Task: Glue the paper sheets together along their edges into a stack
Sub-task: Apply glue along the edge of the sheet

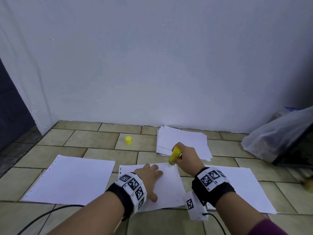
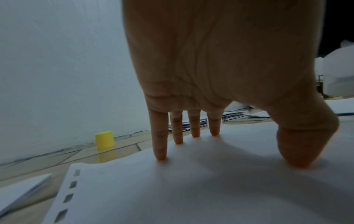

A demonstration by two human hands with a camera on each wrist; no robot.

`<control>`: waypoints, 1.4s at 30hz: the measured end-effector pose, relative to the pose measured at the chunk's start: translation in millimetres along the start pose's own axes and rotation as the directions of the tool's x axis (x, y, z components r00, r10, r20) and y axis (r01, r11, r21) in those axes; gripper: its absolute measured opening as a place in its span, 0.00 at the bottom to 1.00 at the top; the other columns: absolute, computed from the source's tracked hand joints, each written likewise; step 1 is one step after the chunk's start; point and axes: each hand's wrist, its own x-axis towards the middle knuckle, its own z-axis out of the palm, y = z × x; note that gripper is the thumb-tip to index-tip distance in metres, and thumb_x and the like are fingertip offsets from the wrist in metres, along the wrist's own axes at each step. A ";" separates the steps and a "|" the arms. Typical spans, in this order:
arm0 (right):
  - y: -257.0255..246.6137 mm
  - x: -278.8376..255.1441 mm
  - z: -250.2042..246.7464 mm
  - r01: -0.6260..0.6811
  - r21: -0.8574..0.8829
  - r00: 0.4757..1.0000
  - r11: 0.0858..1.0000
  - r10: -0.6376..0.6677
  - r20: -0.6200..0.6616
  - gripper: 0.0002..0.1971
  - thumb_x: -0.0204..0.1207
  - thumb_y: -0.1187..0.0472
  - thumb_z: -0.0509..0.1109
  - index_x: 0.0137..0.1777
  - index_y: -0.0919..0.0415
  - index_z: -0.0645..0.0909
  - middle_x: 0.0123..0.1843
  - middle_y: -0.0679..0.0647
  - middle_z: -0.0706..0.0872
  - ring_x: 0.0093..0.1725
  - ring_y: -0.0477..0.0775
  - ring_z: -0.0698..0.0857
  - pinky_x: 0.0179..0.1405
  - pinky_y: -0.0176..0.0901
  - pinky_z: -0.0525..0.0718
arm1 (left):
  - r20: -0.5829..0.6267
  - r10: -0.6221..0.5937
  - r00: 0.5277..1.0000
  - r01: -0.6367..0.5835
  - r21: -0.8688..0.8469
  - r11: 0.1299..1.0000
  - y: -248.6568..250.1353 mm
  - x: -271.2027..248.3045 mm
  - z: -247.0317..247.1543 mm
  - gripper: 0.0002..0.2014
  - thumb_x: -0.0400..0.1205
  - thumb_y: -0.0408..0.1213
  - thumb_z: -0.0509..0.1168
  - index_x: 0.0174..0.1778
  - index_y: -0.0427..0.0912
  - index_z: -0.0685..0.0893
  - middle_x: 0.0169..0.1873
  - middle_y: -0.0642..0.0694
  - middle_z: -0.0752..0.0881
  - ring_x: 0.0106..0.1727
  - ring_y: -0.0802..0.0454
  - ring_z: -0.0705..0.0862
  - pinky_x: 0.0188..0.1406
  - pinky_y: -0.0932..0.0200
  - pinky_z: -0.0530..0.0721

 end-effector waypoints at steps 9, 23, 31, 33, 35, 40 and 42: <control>3.2 -39.1 -20.5 0.050 -0.117 0.986 0.992 -0.030 0.166 0.13 0.70 0.68 0.74 0.48 0.53 0.76 0.46 0.52 0.82 0.43 0.51 0.80 0.37 0.36 0.79 | 0.014 0.007 1.000 -0.007 0.018 1.000 -1.7 2.3 -0.4 0.44 0.76 0.52 0.72 0.83 0.48 0.56 0.81 0.47 0.56 0.80 0.45 0.57 0.73 0.42 0.71; 8.4 -44.9 -50.6 -0.145 0.184 0.965 0.972 0.098 0.245 0.11 0.65 0.73 0.78 0.45 0.70 0.79 0.35 0.61 0.87 0.30 0.54 0.87 0.35 0.45 0.89 | 0.053 -0.089 0.995 0.077 0.196 0.978 -2.8 -5.9 -10.1 0.36 0.79 0.42 0.71 0.79 0.40 0.62 0.73 0.38 0.65 0.72 0.41 0.69 0.65 0.46 0.76; 6.8 -32.3 -49.5 -0.190 0.427 0.982 0.884 0.164 0.098 0.11 0.67 0.76 0.75 0.44 0.63 0.80 0.34 0.60 0.85 0.27 0.55 0.84 0.33 0.43 0.87 | 0.024 0.017 1.000 -0.019 0.076 0.997 -9.4 -7.8 0.5 0.35 0.77 0.44 0.71 0.77 0.47 0.63 0.79 0.46 0.58 0.76 0.44 0.64 0.69 0.41 0.75; 6.1 -29.8 -44.5 -0.185 0.439 0.983 0.879 0.171 0.072 0.11 0.67 0.76 0.75 0.44 0.64 0.80 0.35 0.60 0.85 0.28 0.56 0.84 0.36 0.47 0.87 | 0.055 0.023 0.998 -0.029 0.103 0.994 -8.8 -8.4 -0.3 0.36 0.78 0.46 0.70 0.79 0.52 0.60 0.78 0.46 0.60 0.77 0.44 0.64 0.71 0.40 0.73; 5.0 -27.8 -40.0 -0.179 0.449 0.983 0.875 0.177 0.048 0.11 0.66 0.76 0.74 0.44 0.64 0.80 0.35 0.60 0.84 0.27 0.55 0.84 0.33 0.44 0.87 | 0.057 -0.013 0.998 0.005 0.140 0.990 -7.5 -8.2 -1.9 0.37 0.77 0.51 0.70 0.80 0.54 0.60 0.75 0.44 0.64 0.74 0.42 0.67 0.70 0.41 0.74; -0.4 -22.1 -31.9 -0.161 0.419 0.985 0.893 0.172 0.013 0.11 0.66 0.75 0.74 0.46 0.64 0.80 0.38 0.61 0.84 0.27 0.55 0.83 0.30 0.40 0.86 | 0.013 -0.052 0.999 0.050 0.154 0.987 -6.3 -13.3 -4.8 0.39 0.76 0.54 0.71 0.78 0.44 0.63 0.72 0.42 0.65 0.73 0.43 0.68 0.67 0.44 0.75; -3.8 -18.5 -27.8 -0.142 0.370 0.987 0.918 0.161 -0.022 0.11 0.67 0.74 0.74 0.48 0.63 0.80 0.39 0.60 0.85 0.29 0.55 0.84 0.33 0.41 0.86 | -0.030 -0.064 0.997 0.068 0.119 0.991 -6.9 -13.4 -2.0 0.38 0.76 0.56 0.70 0.76 0.38 0.65 0.72 0.42 0.65 0.73 0.44 0.66 0.67 0.45 0.75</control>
